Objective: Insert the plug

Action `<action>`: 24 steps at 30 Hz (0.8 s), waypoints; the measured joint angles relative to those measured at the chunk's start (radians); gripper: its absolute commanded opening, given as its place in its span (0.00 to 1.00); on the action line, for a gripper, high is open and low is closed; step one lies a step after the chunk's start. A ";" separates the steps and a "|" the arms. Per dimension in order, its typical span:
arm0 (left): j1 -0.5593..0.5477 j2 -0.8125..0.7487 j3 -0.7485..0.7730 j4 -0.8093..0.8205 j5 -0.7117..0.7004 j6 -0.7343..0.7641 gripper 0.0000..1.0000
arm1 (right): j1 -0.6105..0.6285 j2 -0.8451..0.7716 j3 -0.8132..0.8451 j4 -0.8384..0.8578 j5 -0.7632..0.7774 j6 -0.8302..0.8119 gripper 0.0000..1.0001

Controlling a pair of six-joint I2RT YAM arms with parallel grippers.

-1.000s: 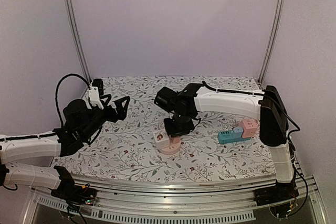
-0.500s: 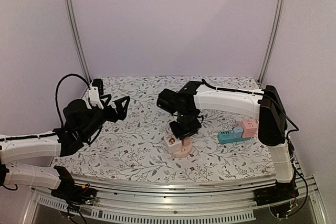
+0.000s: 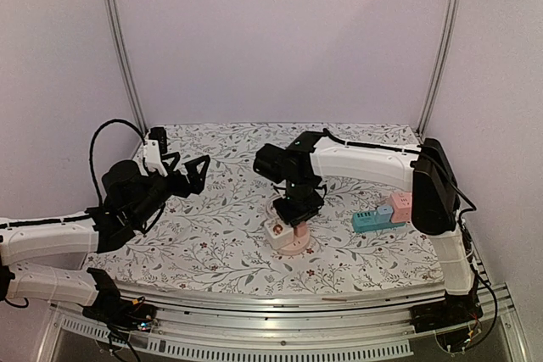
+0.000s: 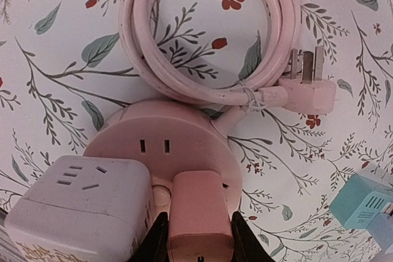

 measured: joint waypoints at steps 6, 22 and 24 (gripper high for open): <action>0.000 0.000 0.000 0.000 0.000 0.000 0.99 | -0.002 -0.001 -0.007 0.009 -0.004 -0.017 0.00; 0.000 0.002 0.000 0.000 0.000 0.001 0.99 | -0.017 -0.047 -0.121 0.113 -0.030 -0.018 0.00; 0.000 0.002 -0.001 0.000 0.000 0.001 0.99 | -0.017 -0.054 -0.136 0.128 -0.030 -0.016 0.00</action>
